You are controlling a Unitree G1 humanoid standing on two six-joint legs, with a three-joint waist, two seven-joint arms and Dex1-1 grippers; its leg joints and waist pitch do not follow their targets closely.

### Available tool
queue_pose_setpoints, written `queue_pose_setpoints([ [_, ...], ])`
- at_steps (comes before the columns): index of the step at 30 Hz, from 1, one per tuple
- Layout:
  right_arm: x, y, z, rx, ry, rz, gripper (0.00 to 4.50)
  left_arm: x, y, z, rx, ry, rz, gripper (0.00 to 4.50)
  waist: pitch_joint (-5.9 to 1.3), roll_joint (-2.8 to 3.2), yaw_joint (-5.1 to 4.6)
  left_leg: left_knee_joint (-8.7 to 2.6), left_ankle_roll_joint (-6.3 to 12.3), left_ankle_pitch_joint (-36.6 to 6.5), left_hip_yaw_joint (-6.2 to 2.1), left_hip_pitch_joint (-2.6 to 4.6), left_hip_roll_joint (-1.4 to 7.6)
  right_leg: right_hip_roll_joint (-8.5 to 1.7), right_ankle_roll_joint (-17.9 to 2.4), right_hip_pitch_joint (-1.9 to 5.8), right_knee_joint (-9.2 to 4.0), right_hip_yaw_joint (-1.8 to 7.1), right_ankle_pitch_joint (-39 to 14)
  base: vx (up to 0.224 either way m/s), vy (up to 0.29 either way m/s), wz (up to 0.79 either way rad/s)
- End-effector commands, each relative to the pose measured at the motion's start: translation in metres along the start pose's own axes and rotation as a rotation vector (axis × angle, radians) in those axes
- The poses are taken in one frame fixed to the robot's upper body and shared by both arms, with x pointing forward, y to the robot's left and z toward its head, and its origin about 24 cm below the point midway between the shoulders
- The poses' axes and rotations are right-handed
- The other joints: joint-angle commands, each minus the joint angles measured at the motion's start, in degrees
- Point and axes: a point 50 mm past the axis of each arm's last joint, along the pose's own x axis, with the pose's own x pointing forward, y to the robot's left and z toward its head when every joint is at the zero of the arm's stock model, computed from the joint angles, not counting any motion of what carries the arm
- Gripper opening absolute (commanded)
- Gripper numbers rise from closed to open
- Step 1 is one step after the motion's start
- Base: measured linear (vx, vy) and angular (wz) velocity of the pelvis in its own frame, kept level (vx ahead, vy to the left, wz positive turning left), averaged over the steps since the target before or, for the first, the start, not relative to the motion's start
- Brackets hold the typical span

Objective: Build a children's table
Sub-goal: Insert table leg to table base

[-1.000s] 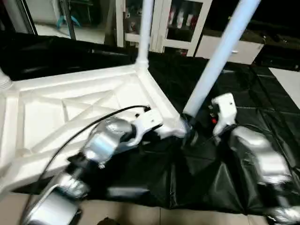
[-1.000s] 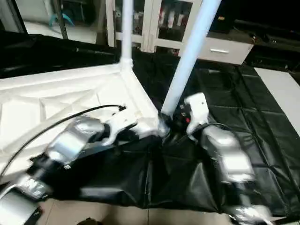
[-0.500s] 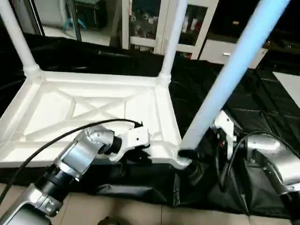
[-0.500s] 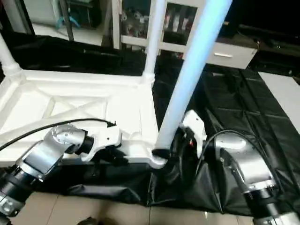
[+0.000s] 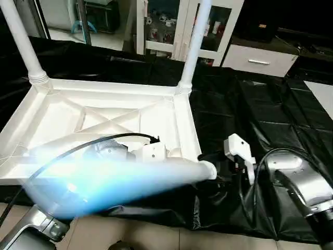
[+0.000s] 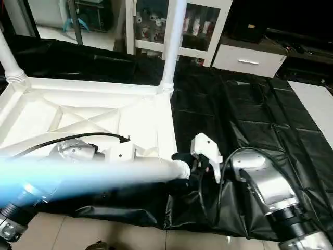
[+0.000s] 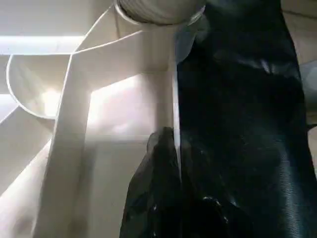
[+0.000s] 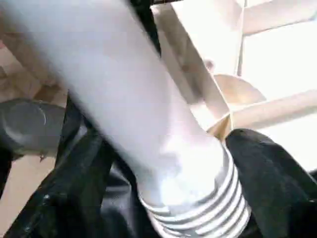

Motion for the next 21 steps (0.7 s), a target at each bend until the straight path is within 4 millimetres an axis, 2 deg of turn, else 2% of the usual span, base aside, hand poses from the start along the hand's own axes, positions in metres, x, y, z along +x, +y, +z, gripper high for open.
queue_pose_setpoints([
  [1,-0.003,-0.003,0.001,0.010,-0.016,-0.017,3.45,0.008,-0.008,0.008,0.043,-0.021,-0.067,0.00,-3.58,0.17,-0.20,-3.91,1.42,-9.38,-1.43,1.51,3.58,-4.85,-13.15,1.63,-3.63,2.49,-7.46,0.000,0.000,0.00],
  [6,0.003,0.003,-0.002,0.027,-0.045,-0.013,3.10,0.007,-0.007,0.007,0.043,-0.017,-0.065,0.00,-3.68,0.23,-0.14,-3.91,0.89,-9.94,-1.44,1.51,3.55,-4.87,-12.81,1.67,-3.59,2.50,-7.58,0.000,0.000,0.00],
  [7,0.003,0.003,-0.002,0.027,-0.044,-0.012,3.04,0.007,-0.007,0.007,0.043,-0.016,-0.066,0.00,-3.70,0.47,-0.09,-3.90,0.87,-9.82,-1.46,1.52,3.54,-4.88,-12.82,1.67,-3.55,2.51,-7.31,0.000,0.000,0.00],
  [10,0.005,0.005,-0.004,0.022,-0.038,-0.003,2.84,0.007,-0.006,0.007,0.045,-0.013,-0.067,0.00,-3.76,0.37,-0.17,-3.86,0.83,-9.58,-1.43,1.50,3.50,-4.76,-13.08,1.71,-3.42,2.46,-6.06,0.000,0.000,0.00],
  [21,0.008,0.005,-0.005,-0.020,-0.050,-0.028,2.15,0.007,-0.003,0.006,0.074,-0.002,-0.030,0.00,-3.78,0.31,0.07,-3.84,0.84,-9.86,-1.40,1.59,3.54,-4.87,-13.03,1.65,-3.41,2.37,-6.48,0.000,0.000,0.00],
])
